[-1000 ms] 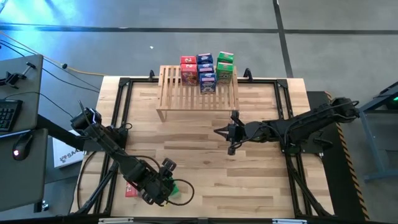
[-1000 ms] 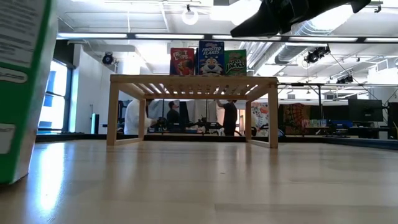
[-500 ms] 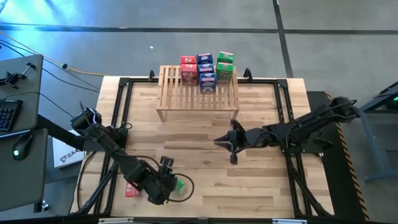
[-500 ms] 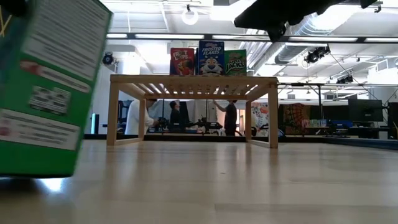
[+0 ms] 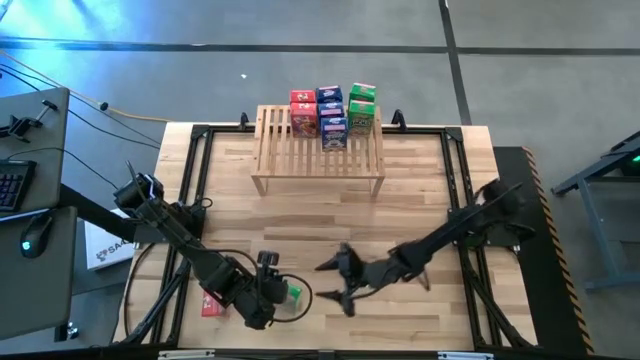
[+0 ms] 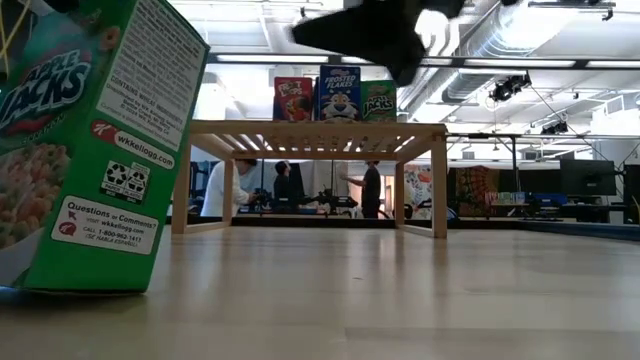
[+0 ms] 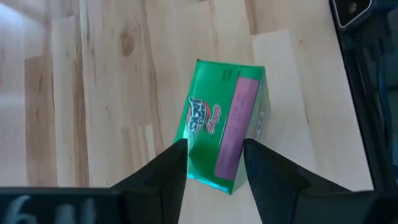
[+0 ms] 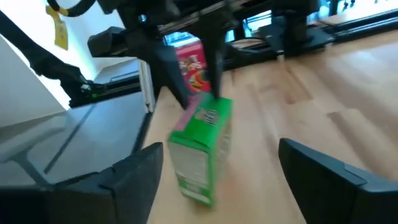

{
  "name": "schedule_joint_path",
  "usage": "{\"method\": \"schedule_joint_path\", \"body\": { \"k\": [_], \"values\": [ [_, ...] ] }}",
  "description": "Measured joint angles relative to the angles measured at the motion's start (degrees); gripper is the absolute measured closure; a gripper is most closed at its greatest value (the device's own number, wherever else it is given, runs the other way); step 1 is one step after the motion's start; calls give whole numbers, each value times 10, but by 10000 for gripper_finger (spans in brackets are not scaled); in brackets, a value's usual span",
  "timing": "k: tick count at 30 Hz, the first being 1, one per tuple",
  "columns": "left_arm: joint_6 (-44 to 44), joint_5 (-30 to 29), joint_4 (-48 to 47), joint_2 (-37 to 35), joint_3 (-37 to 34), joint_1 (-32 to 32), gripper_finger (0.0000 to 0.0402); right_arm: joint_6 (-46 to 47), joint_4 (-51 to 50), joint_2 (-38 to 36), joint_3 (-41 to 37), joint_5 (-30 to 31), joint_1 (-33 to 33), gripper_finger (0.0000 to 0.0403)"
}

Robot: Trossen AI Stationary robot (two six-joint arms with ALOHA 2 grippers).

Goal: Stack cereal on shelf
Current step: Put the green cereal box aligned with the other green cereal box on the shelf

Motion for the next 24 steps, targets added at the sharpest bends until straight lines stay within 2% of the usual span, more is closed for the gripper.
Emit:
{"method": "schedule_joint_path", "body": {
  "k": [4, 10, 18, 24],
  "values": [
    [-2, 0, 6, 0, 0, -1, 261, 10, -12, 71, 81, -6, 9, 86],
    [-2, -2, 11, 0, 0, -1, 272, 44, -78, 132, 163, -7, 11, 86],
    [-7, -13, 47, -2, -29, -2, 273, 35, -82, 178, 201, 34, 16, 86],
    [-16, -32, 59, -2, -36, -10, 273, 58, -77, 190, 212, 39, 11, 86]
  ]
}}
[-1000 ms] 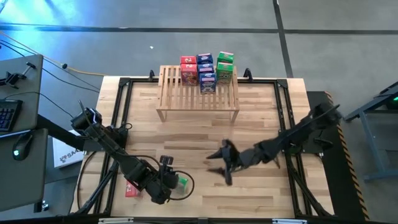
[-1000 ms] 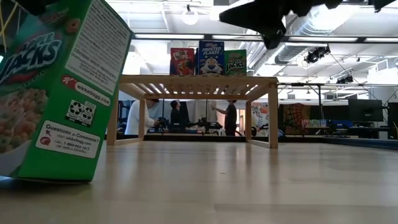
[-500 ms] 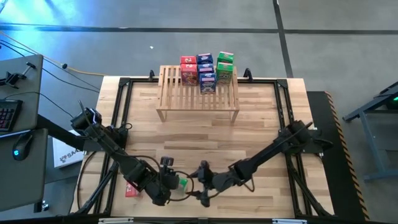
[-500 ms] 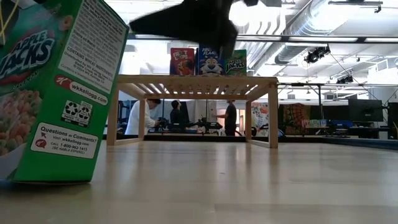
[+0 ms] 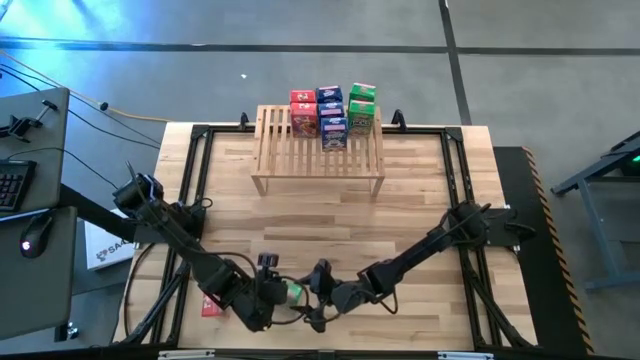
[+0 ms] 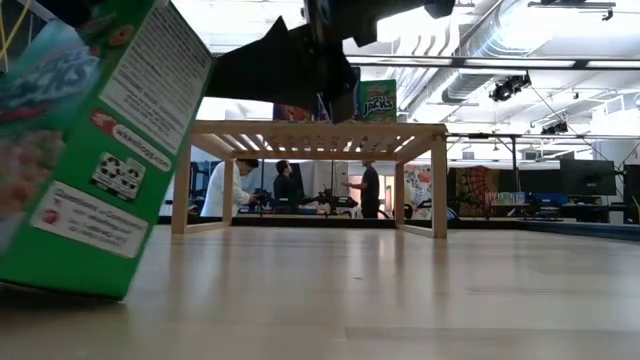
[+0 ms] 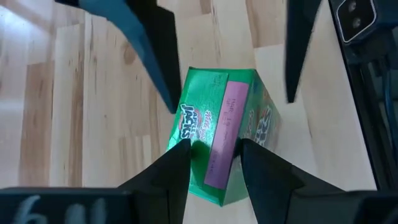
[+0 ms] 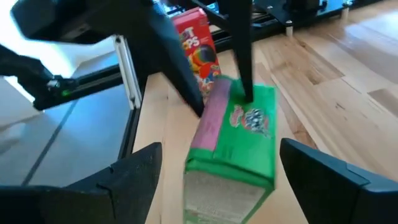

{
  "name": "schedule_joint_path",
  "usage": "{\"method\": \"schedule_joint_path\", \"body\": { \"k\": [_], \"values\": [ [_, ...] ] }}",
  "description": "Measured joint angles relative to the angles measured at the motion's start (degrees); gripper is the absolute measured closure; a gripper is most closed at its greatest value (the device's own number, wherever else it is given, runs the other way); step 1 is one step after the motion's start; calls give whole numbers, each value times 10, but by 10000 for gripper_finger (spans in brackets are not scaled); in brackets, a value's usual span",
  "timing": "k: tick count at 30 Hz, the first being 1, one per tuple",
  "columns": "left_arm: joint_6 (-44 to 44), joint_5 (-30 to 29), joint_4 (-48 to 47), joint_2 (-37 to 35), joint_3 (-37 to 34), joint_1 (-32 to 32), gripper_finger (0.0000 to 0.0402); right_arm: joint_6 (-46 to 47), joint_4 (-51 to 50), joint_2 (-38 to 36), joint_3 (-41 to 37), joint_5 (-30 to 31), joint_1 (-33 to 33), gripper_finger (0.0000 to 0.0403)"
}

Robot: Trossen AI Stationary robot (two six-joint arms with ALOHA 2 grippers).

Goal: Stack cereal on shelf
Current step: Put the green cereal box aligned with the other green cereal box on the shelf

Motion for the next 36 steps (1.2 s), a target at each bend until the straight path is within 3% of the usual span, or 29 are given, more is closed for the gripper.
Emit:
{"method": "schedule_joint_path", "body": {
  "k": [7, 13, 21, 27, 36],
  "values": [
    [-6, -16, 17, 1, 0, -16, 273, 70, 2, 0, 0, 12, -7, 86],
    [-6, -38, 16, 1, 0, -26, 273, 122, 2, 4, 0, -19, -9, 87],
    [-5, -52, 16, 1, 0, -26, 273, 134, 42, 39, 0, -28, -12, 94],
    [-5, -58, 19, 1, 0, -27, 273, 100, 65, 42, 0, -14, -12, 153],
    [-17, -139, 32, -24, 0, -72, 277, 61, 67, 42, 0, -9, -12, 264]
  ]
}}
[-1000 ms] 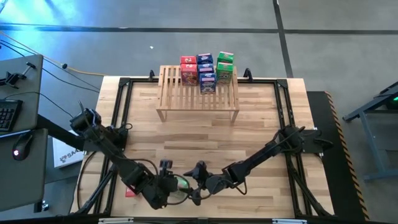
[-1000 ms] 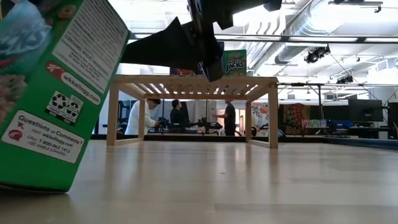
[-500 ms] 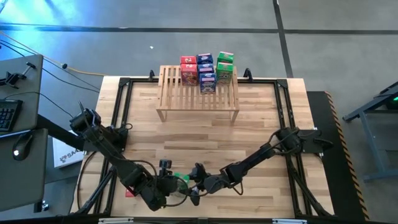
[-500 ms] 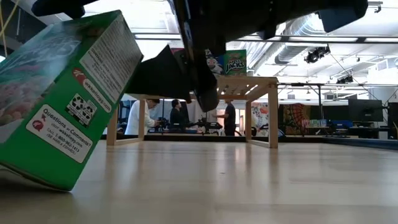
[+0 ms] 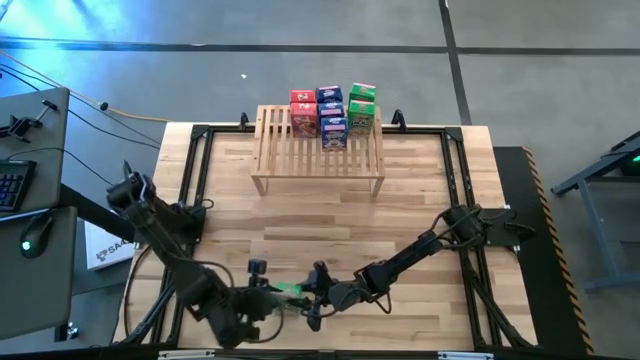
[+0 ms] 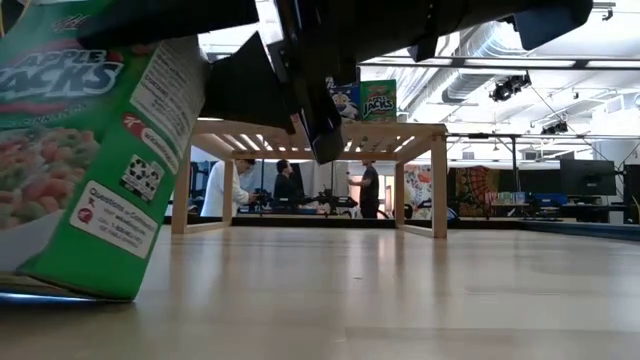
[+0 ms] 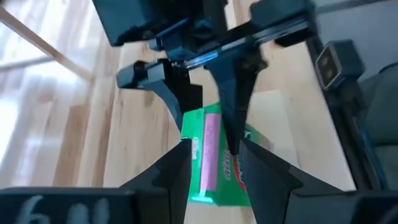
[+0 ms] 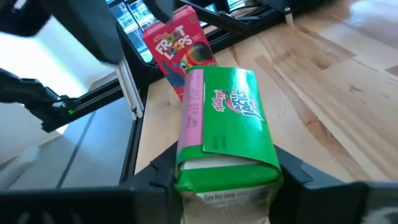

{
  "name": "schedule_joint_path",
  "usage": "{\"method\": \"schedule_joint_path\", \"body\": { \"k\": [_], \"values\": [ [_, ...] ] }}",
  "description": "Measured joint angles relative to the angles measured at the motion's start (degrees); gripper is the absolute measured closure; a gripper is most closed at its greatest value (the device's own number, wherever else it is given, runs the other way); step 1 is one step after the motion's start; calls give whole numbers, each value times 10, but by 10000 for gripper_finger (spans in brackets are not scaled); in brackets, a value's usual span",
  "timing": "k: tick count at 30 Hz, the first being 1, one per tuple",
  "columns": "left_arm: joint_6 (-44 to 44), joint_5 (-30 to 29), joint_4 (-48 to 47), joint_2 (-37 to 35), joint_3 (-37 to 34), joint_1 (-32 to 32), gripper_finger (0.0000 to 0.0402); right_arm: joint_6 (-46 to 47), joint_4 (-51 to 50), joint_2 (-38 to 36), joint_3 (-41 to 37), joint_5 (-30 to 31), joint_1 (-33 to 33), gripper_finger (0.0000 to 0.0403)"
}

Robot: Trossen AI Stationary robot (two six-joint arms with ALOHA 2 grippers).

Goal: Stack cereal on shelf
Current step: Put the green cereal box aligned with the other green cereal box on the shelf

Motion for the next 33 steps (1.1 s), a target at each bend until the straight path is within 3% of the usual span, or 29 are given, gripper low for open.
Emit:
{"method": "schedule_joint_path", "body": {
  "k": [4, 12, 19, 25, 28, 33],
  "values": [
    [-9, -34, 0, -17, 0, -24, 298, -29, 7, 0, 0, -3, 0, 275],
    [14, -23, 25, -36, 0, -33, 359, -102, 32, -16, -1, -55, 0, 273],
    [43, 29, 30, -38, 0, -17, 396, -165, -103, -95, -1, -71, 1, 273],
    [54, 43, 45, -40, -1, -17, 401, -185, -231, -149, -1, -60, 1, 273],
    [91, 79, 145, -51, -39, -21, 401, -200, -280, -176, -1, -54, 1, 273],
    [100, 161, 362, -109, -183, 2, 401, -225, -357, -231, -1, -36, 3, 273]
  ]
}}
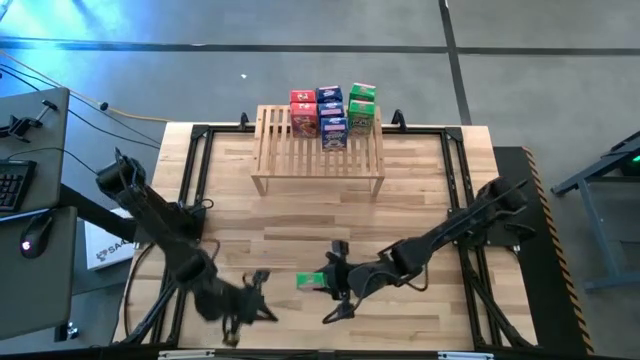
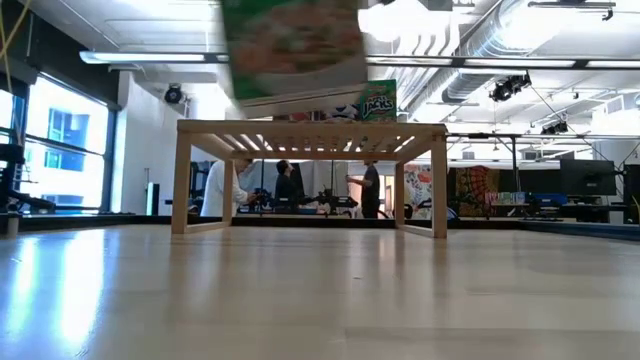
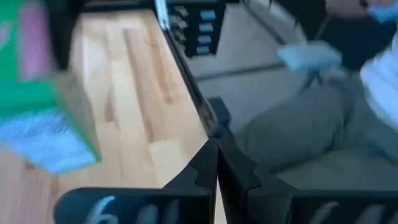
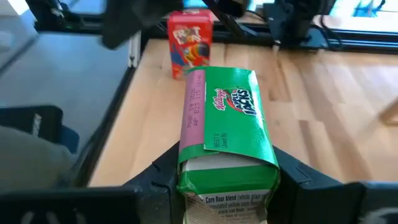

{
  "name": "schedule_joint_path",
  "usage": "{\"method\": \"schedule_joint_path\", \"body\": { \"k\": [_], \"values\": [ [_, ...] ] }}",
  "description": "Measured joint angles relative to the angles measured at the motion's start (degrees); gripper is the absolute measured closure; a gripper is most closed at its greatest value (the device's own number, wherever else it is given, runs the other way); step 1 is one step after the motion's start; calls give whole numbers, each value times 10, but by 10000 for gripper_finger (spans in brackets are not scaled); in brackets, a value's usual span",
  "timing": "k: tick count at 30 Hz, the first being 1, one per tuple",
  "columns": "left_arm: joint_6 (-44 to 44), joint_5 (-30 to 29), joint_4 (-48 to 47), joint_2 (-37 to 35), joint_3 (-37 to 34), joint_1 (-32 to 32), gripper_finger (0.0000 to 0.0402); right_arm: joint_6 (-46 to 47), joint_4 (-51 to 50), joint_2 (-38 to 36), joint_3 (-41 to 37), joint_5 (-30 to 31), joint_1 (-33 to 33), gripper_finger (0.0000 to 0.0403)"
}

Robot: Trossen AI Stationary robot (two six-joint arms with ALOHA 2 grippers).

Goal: Stack cereal on shelf
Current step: Put the green cereal box aligned with the other green cereal box on the shelf

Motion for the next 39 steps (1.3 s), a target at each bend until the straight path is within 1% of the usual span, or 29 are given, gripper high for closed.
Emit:
{"method": "schedule_joint_path", "body": {
  "k": [3, 6, 10, 15, 18, 20, 22, 24, 28, 31, 35, 37, 39],
  "values": [
    [13, 30, 122, -43, -87, 33, 401, -14, -54, -38, 0, 11, 0, 273],
    [45, 65, 196, -94, -149, 78, 401, -34, -100, -82, 0, 21, -6, 273],
    [90, 104, 221, -159, -203, 153, 401, -72, -147, -150, 0, 26, -30, 273],
    [141, 184, 237, -223, -245, 249, 401, -122, -219, -238, 0, 25, -78, 273],
    [152, 232, 262, -241, -269, 310, 401, -152, -266, -294, 0, 17, -117, 273],
    [145, 279, 282, -249, -289, 353, 401, -171, -286, -330, 0, 3, -149, 273],
    [134, 324, 297, -251, -303, 395, 401, -191, -302, -360, 0, -17, -188, 273],
    [128, 358, 306, -250, -313, 430, 401, -213, -316, -381, 0, -52, -235, 273],
    [142, 410, 340, -250, -321, 482, 401, -257, -319, -386, 0, -150, -339, 273],
    [166, 424, 340, -250, -321, 509, 401, -301, -316, -370, 0, -227, -412, 273],
    [167, 426, 340, -250, -321, 530, 401, -335, -303, -348, 0, -332, -506, 273],
    [166, 426, 338, -250, -321, 533, 401, -342, -302, -342, 0, -367, -546, 273],
    [163, 428, 338, -250, -321, 534, 401, -344, -302, -334, 0, -382, -580, 273]
  ]
}}
